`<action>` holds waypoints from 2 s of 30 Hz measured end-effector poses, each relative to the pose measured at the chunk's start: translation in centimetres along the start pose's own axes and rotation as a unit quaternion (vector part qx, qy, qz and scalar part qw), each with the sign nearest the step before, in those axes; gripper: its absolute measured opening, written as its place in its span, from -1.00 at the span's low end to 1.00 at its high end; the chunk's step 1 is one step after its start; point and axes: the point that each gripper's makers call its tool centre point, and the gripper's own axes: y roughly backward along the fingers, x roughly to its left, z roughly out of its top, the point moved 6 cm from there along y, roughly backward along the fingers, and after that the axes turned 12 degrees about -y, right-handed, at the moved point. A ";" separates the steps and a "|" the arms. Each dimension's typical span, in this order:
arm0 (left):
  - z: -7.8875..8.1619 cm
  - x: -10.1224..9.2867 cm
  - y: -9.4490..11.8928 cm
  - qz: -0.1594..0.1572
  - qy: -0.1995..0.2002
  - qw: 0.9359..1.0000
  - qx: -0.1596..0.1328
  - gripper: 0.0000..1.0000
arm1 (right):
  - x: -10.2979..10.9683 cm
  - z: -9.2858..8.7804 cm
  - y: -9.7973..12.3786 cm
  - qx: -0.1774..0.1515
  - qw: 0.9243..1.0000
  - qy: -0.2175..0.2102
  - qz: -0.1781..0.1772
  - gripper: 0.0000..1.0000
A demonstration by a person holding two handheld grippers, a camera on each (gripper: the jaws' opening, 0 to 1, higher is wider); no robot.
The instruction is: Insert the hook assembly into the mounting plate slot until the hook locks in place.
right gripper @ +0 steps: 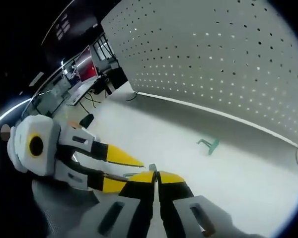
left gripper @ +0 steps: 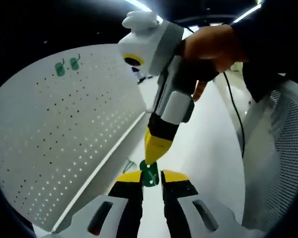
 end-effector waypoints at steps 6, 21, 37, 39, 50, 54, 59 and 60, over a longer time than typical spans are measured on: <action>-0.1 -0.1 -0.1 -0.003 0.000 1.000 0.002 -0.74 | 0.0 -0.2 0.2 0.007 1.000 -0.022 0.005 -1.00; -0.1 -0.4 -0.1 -0.010 -0.006 1.000 -0.001 -0.85 | 0.5 -0.5 0.4 0.018 0.999 -0.045 0.022 -1.00; -0.1 -0.2 0.0 -0.007 0.015 1.000 -0.002 -0.93 | 0.6 -0.5 0.4 0.023 0.998 -0.049 0.022 -1.00; -0.1 -0.1 0.0 -0.005 0.019 1.000 -0.002 -0.94 | 0.6 -0.4 0.5 0.021 0.998 -0.048 0.021 -1.00; 0.1 0.3 0.1 0.004 0.041 0.999 -0.006 -0.95 | 0.8 -0.1 0.7 0.012 0.999 -0.034 0.016 -1.00; 0.2 0.4 0.2 0.008 0.046 0.999 -0.010 -0.95 | 0.9 0.0 1.0 0.003 0.999 -0.028 0.016 -1.00; 0.3 0.5 0.3 0.011 0.056 0.998 -0.014 -0.96 | 1.1 0.1 1.2 -0.009 1.000 -0.012 0.010 -0.99; 0.3 0.5 0.3 0.011 0.058 0.998 -0.014 -0.96 | 1.1 0.1 1.2 -0.011 1.000 -0.010 0.010 -1.00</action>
